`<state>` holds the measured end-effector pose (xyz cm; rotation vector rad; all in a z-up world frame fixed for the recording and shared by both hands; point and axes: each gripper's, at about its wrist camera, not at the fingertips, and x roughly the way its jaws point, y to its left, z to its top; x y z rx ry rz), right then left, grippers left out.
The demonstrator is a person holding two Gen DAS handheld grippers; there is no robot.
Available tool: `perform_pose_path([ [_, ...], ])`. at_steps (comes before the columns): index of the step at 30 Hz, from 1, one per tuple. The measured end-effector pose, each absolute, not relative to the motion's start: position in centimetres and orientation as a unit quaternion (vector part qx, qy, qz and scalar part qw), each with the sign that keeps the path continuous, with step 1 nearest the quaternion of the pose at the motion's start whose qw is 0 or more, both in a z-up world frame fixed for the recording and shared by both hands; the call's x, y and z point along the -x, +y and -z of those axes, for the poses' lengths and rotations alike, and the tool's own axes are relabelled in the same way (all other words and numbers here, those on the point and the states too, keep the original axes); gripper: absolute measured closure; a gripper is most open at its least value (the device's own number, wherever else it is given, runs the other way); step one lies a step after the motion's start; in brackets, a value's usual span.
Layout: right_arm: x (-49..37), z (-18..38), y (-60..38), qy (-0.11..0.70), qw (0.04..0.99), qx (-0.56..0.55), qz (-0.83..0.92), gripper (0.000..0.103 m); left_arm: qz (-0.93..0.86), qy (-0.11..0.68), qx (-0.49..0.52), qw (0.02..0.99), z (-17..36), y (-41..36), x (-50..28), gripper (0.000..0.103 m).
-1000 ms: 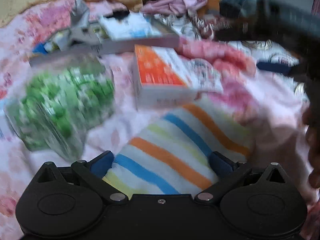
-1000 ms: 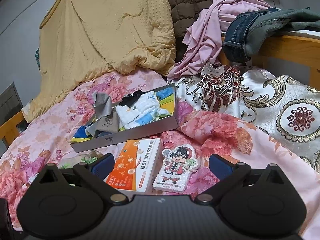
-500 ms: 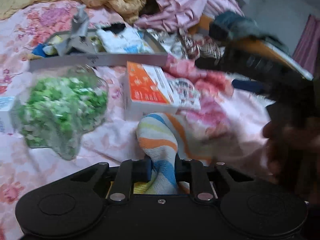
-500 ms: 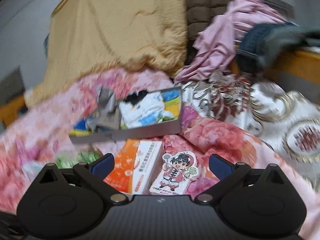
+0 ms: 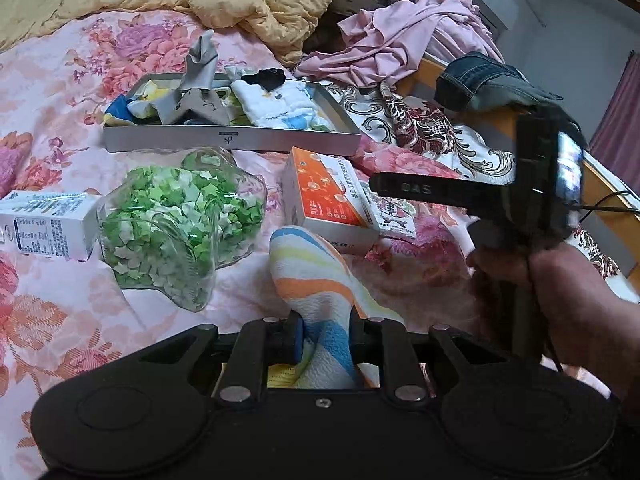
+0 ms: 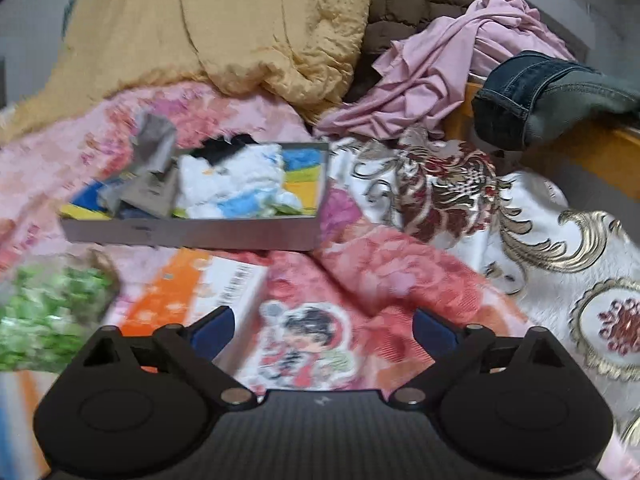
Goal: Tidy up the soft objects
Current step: 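Grasp the colourful striped sock with the left gripper while the right grasps the cartoon-boy plush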
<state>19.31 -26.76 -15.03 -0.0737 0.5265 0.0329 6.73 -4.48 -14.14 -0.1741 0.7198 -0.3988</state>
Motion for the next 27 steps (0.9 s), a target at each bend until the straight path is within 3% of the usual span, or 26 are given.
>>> perform_pose_path([
  [5, -19.7, 16.8, -26.6, 0.288, 0.955, 0.075, -0.019, 0.008, 0.190, 0.350, 0.084, 0.913, 13.8, -3.7, -6.4, 0.083],
  [9, -19.2, 17.2, -24.4, 0.264, 0.955, 0.134, -0.032, 0.009, 0.179, 0.355, 0.095, 0.913, 14.0, -3.1, -6.5, 0.083],
  [14, -21.0, 18.3, -25.6, 0.302, 0.948, 0.092, -0.050, 0.006, 0.179, 0.359, 0.096, 0.911, 14.1, -3.2, -6.7, 0.083],
  [16, -21.2, 18.4, -26.2, 0.312, 0.945, 0.076, -0.057, 0.011, 0.181, 0.361, 0.094, 0.910, 14.2, -3.3, -6.8, 0.082],
  [18, -20.6, 18.2, -25.6, 0.303, 0.945, 0.100, -0.070, 0.033, 0.182, 0.361, 0.094, 0.910, 14.2, -3.4, -6.8, 0.082],
  [21, -19.1, 17.9, -24.1, 0.281, 0.946, 0.147, -0.070, 0.033, 0.180, 0.362, 0.099, 0.909, 14.3, -3.4, -6.8, 0.082],
  [27, -17.9, 16.2, -24.7, 0.273, 0.951, 0.124, -0.071, 0.034, 0.176, 0.357, 0.108, 0.911, 14.0, -3.3, -6.8, 0.082],
])
